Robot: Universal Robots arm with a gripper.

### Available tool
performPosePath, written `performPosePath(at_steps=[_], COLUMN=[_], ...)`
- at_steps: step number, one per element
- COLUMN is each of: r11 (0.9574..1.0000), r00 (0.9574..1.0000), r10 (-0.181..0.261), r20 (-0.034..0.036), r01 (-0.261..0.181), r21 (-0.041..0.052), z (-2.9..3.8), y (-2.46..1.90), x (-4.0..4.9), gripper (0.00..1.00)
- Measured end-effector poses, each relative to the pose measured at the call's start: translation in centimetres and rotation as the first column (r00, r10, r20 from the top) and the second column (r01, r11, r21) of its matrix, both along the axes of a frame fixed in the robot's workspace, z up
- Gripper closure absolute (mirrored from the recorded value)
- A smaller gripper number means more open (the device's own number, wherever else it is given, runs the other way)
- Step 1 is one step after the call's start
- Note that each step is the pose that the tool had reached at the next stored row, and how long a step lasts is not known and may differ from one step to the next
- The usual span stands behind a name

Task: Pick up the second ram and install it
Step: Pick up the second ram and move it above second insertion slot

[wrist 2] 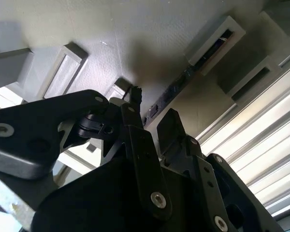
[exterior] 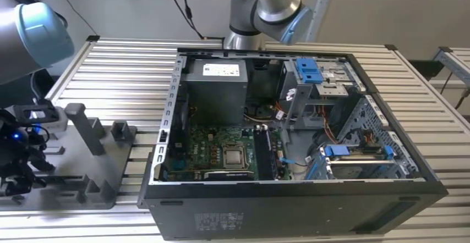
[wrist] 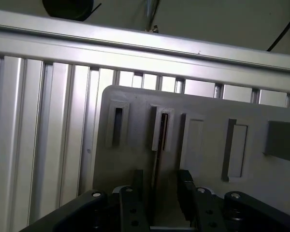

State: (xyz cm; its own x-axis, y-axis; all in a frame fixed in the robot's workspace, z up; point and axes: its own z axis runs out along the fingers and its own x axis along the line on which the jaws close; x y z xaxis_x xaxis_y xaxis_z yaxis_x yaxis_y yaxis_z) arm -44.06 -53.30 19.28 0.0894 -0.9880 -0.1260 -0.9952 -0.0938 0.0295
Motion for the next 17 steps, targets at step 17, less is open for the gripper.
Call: performPosePath(at_steps=[17], r11=[1.0000], r00=[1.0000], r10=[0.000], r20=[0.0000], r01=[0.000], r21=[-0.0002], z=[-0.11], y=[0.00], x=[-0.01], gripper=[0.79])
